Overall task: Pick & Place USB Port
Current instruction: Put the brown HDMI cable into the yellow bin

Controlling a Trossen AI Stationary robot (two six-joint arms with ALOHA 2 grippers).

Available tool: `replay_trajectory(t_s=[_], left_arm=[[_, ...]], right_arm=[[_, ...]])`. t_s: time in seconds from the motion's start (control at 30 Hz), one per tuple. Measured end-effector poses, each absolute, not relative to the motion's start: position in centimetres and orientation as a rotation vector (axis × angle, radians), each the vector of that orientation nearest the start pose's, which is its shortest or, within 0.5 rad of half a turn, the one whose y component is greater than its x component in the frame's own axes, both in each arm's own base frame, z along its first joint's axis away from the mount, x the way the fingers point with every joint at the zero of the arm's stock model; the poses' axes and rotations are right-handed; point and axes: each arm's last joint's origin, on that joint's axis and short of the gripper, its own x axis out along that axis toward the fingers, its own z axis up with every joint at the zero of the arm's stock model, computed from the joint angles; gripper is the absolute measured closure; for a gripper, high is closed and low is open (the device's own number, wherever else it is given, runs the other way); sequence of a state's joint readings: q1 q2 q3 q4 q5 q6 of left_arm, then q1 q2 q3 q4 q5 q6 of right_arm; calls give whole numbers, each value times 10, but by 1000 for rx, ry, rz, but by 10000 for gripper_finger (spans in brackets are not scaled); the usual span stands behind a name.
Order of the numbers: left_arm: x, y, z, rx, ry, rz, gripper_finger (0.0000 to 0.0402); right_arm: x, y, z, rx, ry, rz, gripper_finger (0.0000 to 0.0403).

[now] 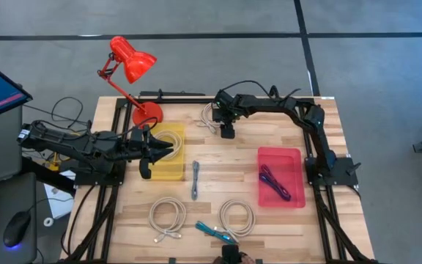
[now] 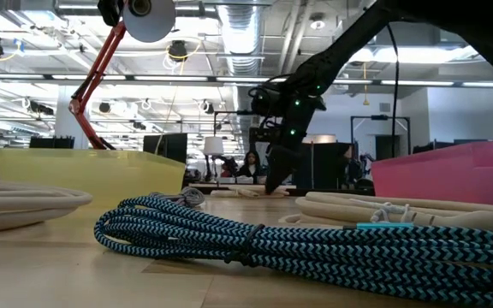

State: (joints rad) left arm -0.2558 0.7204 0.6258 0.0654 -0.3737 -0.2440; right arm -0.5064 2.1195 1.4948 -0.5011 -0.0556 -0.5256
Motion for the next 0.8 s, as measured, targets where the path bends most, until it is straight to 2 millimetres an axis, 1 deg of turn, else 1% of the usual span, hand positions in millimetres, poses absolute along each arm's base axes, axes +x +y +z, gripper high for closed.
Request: replay_trajectory(t_s=[0.1, 0.3, 0.43, 0.5, 0.67, 0.8], left_arm=[[163, -31, 311, -234, 13, 132, 312], [163, -31, 311, -234, 11, 147, 312], [163, -31, 311, -234, 11, 147, 312], [163, -31, 311, -234, 11, 147, 311], [163, -31, 311, -234, 11, 147, 312], [163, -31, 311, -234, 11, 147, 312]], right_arm=[[380, -209, 148, -149, 1149, -106, 230], [376, -208, 146, -132, 1181, -93, 331], [375, -207, 147, -123, 1191, -83, 384], [375, -207, 148, -123, 1191, -83, 394], [375, -206, 150, -82, 1188, -111, 399], [374, -199, 161, -73, 1182, -131, 401]])
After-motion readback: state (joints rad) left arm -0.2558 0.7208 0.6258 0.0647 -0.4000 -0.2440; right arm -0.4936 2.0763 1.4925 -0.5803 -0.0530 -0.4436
